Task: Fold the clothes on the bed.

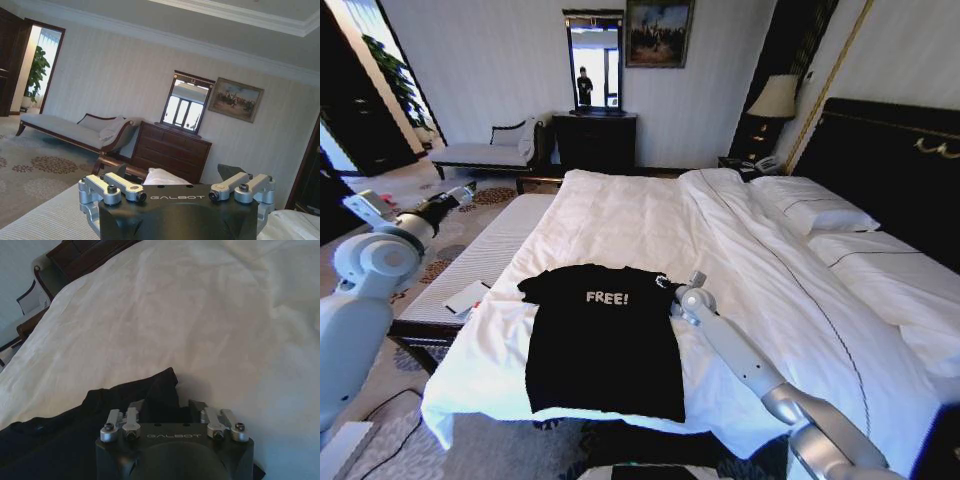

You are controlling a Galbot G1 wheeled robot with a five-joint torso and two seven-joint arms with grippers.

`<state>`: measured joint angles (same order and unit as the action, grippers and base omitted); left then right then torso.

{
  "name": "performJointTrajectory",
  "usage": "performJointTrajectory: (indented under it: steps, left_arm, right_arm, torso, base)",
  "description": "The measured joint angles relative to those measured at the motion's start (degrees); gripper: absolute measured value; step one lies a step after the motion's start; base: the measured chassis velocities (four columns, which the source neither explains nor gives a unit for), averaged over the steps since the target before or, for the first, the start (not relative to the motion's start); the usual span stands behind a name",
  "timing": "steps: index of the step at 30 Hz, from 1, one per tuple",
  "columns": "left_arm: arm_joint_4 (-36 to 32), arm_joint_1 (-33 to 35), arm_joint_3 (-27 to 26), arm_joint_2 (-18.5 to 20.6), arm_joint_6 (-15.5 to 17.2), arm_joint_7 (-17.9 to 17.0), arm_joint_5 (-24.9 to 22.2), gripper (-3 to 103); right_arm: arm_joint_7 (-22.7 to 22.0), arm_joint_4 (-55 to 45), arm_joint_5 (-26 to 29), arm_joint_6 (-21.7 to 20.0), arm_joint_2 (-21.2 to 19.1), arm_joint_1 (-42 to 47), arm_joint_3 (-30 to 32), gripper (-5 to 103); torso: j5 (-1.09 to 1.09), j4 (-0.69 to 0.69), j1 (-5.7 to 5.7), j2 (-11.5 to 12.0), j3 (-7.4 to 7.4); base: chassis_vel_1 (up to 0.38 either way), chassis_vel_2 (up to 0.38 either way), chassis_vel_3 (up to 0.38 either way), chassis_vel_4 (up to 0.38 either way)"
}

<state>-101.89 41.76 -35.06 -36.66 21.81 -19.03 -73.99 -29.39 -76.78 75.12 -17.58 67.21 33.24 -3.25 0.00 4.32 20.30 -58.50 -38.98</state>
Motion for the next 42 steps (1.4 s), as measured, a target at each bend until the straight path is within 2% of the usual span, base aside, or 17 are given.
performJointTrajectory:
  steps: [1, 4, 6, 8, 9, 12, 14, 16, 21, 29, 37, 40, 42]
  left_arm:
    - [0.0, 0.0, 0.0, 0.0, 0.0, 0.0, 0.0, 100]
    - [0.16, 0.14, -0.1, 0.01, -0.04, 0.0, 0.15, 100]
    - [0.21, 0.18, -0.12, 0.0, -0.05, 0.01, 0.23, 100]
    - [0.27, 0.2, -0.15, -0.04, -0.08, 0.01, 0.33, 100]
    - [0.27, 0.2, -0.15, -0.04, -0.08, 0.01, 0.33, 100]
    - [0.43, 0.2, -0.14, -0.19, -0.11, 0.04, 0.54, 100]
    - [0.53, 0.2, -0.12, -0.26, -0.12, 0.05, 0.62, 100]
    - [0.87, 0.17, -0.03, -0.4, -0.15, 0.08, 0.85, 100]
    - [1.42, -0.03, 0.13, -0.53, -0.19, 0.12, 1.16, 100]
    - [2.19, -0.3, 0.16, -0.64, -0.28, 0.23, 1.2, 100]
    - [2.54, 0.09, 0.1, -0.91, -0.42, 0.31, 1.36, 100]
    - [2.92, -0.05, 0.27, -0.9, -0.46, 0.37, 1.39, 100]
    - [2.97, -0.13, 0.38, -0.9, -0.46, 0.39, 1.4, 100]
  right_arm:
    - [0.0, 0.0, 0.0, 0.0, 0.0, 0.0, 0.0, 51]
    - [0.01, 0.09, -0.61, 0.48, 0.01, -0.11, -0.36, 34]
    - [0.01, 0.21, -0.83, 0.67, 0.05, -0.2, -0.42, 34]
    - [-0.13, 0.45, -1.05, 0.9, 0.11, -0.38, -0.47, 22]
    - [-0.13, 0.45, -1.05, 0.9, 0.11, -0.38, -0.47, 22]
    - [-0.45, 0.65, -1.55, 1.44, 0.08, -0.77, -0.47, 7]
    - [-0.5, 0.66, -1.61, 1.53, 0.0, -0.91, -0.47, 7]
    - [-0.57, 0.72, -1.65, 1.59, -0.34, -1.37, -0.72, 1]
    - [-0.62, 1.36, -1.7, 1.57, -1.31, -3.05, -2.51, 0]
    - [-0.63, 3.37, -2.45, 0.48, -4.13, -9.84, -9.8, 0]
    - [-2.26, 6.47, -6.82, -0.14, -3.5, -12.3, -12.66, -2]
    - [-3.91, 7.02, -9.25, -0.15, -3.41, -10.3, -11.34, 14]
    - [-4.46, 6.79, -9.58, -0.14, -3.57, -9.68, -10.5, 14]
  torso:
    - [0.0, 0.0, 0.0, 0.0, 0.0]
    - [0.0, 0.0, 0.0, 0.0, 0.0]
    - [0.0, 0.0, 0.0, 0.0, 0.0]
    - [0.0, 0.0, 0.0, 0.0, 0.0]
    - [0.0, 0.0, 0.0, 0.0, 0.0]
    - [0.0, 0.0, 0.0, 0.0, 0.0]
    - [0.0, 0.0, 0.0, 0.0, 0.0]
    - [0.0, 0.0, 0.0, 0.0, 0.0]
    - [0.0, 0.0, 0.0, 0.0, 0.0]
    - [0.0, 0.0, 0.0, 0.0, 0.0]
    - [0.0, -0.01, 0.0, 0.0, 0.0]
    - [0.01, 0.0, 0.0, 0.0, 0.0]
    - [0.02, 0.01, 0.0, 0.0, 0.0]
  base:
    - [0.0, 0.0, 0.0, 0.0]
    - [0.0, 0.0, 0.0, 0.0]
    - [0.0, 0.0, 0.0, 0.0]
    - [0.0, 0.0, 0.0, 0.0]
    - [0.0, 0.0, 0.0, 0.0]
    - [0.0, 0.0, 0.0, 0.0]
    - [0.0, 0.0, 0.0, 0.0]
    - [0.0, 0.0, 0.0, 0.0]
    - [0.0, 0.0, 0.0, 0.0]
    - [0.0, 0.0, 0.0, 0.0]
    - [0.0, 0.0, 0.0, 0.0]
    - [0.0, 0.0, 0.0, 0.0]
    - [0.0, 0.0, 0.0, 0.0]
